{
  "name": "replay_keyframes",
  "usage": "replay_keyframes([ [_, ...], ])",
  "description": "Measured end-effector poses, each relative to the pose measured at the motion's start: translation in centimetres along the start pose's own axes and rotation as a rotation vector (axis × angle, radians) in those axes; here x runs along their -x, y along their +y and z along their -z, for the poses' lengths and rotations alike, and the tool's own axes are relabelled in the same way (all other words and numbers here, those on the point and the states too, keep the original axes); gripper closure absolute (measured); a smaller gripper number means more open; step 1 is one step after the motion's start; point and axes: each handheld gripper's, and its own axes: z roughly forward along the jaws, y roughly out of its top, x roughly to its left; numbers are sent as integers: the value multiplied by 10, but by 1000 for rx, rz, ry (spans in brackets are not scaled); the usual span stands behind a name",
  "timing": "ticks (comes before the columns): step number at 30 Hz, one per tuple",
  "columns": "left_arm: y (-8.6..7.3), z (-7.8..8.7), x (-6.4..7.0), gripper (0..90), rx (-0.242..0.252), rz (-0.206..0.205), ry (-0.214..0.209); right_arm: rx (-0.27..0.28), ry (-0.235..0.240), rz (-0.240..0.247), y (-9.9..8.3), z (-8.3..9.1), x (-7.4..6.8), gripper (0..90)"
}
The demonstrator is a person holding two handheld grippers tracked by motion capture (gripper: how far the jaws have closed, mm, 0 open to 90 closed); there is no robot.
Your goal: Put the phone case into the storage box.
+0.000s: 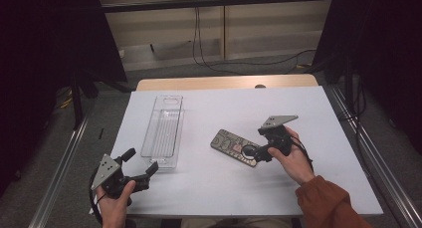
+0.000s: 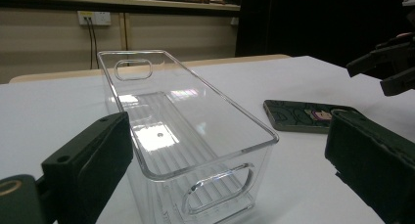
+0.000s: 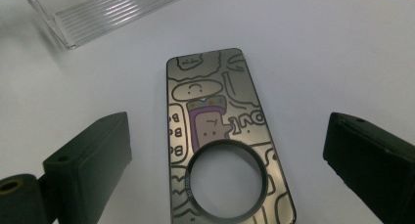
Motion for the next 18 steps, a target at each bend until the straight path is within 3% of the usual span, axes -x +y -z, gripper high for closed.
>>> replay_keyframes([
  [3, 0, 0, 0, 39, -2, 5, 4, -19, 27, -4, 3, -2, 3, 102],
  [5, 0, 0, 0, 39, 1, 3, 3, -59, 39, -2, 4, -4, 6, 67],
  [8, 0, 0, 0, 39, 0, 3, 1, -70, 58, 0, 9, -6, 7, 74],
  [12, 0, 0, 0, 39, -2, 8, 6, -98, 95, 20, 13, -11, 7, 146],
  [16, 0, 1, -1, 38, 1, 5, 4, -160, 118, 17, 14, -14, 4, 311],
  [18, 0, 1, -1, 39, -1, 4, 4, -188, 153, 15, 15, -14, 3, 403],
])
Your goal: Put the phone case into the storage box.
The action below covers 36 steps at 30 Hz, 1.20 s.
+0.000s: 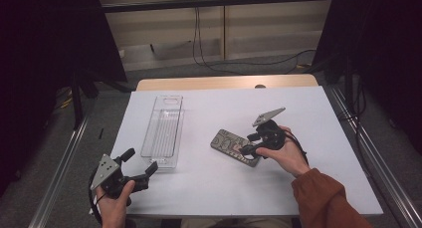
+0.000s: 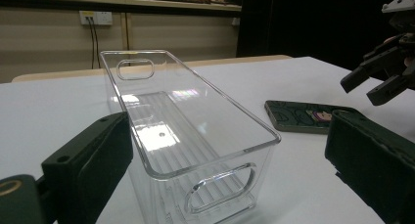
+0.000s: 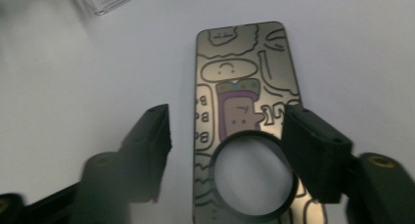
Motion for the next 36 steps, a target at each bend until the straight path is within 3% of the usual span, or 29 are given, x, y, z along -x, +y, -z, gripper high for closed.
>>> replay_keyframes([
  [4, 0, 0, 0, 39, -3, 1, 6, -30, 19, 20, 2, 0, -2, 530],
  [6, 0, 0, 1, 39, -2, -1, -2, -39, 53, 52, 1, -3, -3, 641],
  [8, 0, 0, 2, 39, 2, 0, -7, -87, 49, 73, 0, -8, -7, 702],
  [12, 0, 0, 1, 39, 1, -2, -7, -89, 86, 101, 2, -9, -13, 895],
  [18, 0, -1, 1, 39, 1, -3, -11, -169, 80, 116, -1, -18, -19, 900],
  [25, 0, -1, 2, 38, -2, 6, -8, -225, 86, 163, -4, -27, -26, 900],
  [32, 0, -1, 2, 38, -9, 7, -7, -276, 90, 151, -9, -32, -24, 900],
  [36, 0, -1, 2, 38, -11, -3, -14, -266, 91, 134, -11, -33, -18, 900],
])
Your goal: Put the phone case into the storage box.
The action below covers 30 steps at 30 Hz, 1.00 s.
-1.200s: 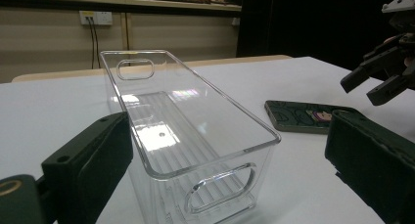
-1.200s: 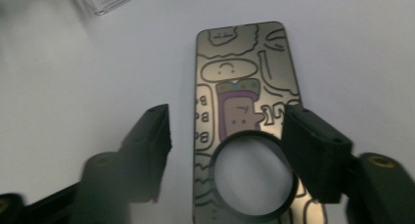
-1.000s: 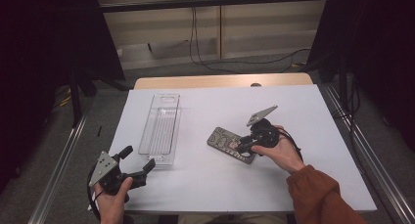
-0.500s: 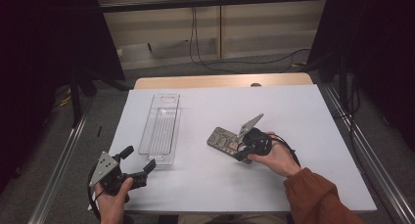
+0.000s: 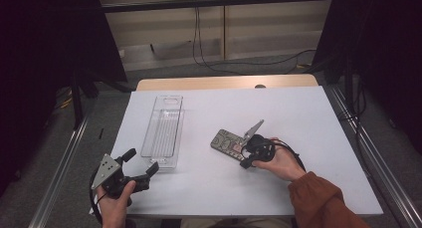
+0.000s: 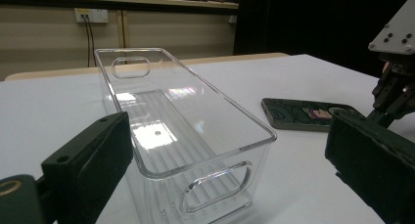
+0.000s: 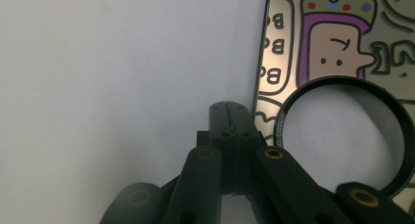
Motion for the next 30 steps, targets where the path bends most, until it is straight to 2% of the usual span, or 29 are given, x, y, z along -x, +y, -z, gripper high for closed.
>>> replay_keyframes([
  [3, 0, 0, 0, 37, 5, 12, 12, -6, -3, -1, -1, 1, 2, 900],
  [8, 0, 1, -1, 35, 6, 4, 11, -3, 6, -14, -4, 4, 8, 900],
  [12, 0, 1, -1, 35, 5, 4, 10, 4, -7, -33, -8, 6, 13, 900],
  [19, 0, 1, 0, 34, 4, 8, 10, -2, -22, -37, -10, 9, 17, 900],
  [28, 0, 1, -1, 34, 8, 4, 5, -6, -53, -112, -16, 16, 27, 900],
  [30, 0, 1, -1, 34, 8, 5, 5, -10, -64, -112, -17, 17, 29, 900],
])
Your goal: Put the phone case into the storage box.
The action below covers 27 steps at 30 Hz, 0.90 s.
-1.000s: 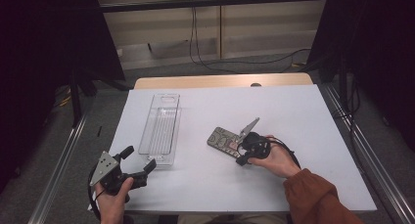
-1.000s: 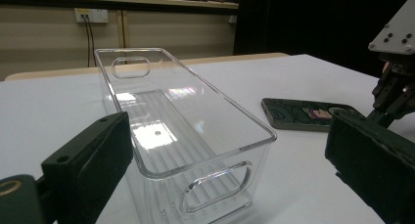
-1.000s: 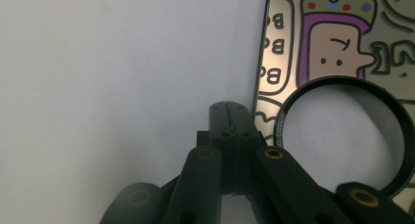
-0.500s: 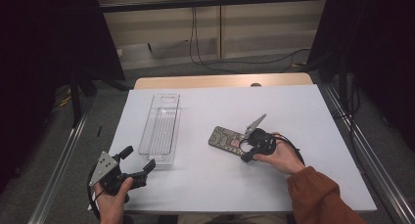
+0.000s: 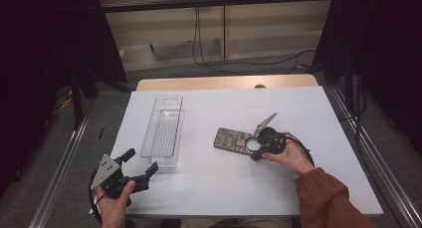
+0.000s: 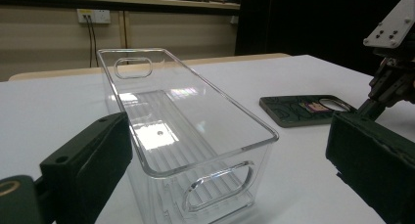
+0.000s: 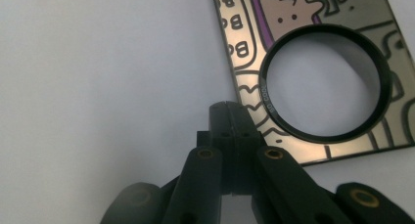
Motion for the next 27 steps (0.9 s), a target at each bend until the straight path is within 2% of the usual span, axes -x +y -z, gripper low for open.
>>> replay_keyframes([
  [6, 0, 1, 0, 34, -2, 2, 5, 7, -18, -10, -3, 3, 9, 900],
  [13, 0, 0, 0, 34, -3, 8, 12, 3, -60, -29, -4, 6, 13, 900],
  [18, 0, 0, -1, 34, -8, 3, 7, 18, -60, -60, -9, 9, 22, 900],
  [25, 0, 1, -1, 34, -4, 2, 9, 34, -105, -80, -10, 10, 27, 900],
  [27, 0, 0, -1, 34, 0, 2, 5, 34, -113, -72, -10, 10, 29, 900],
])
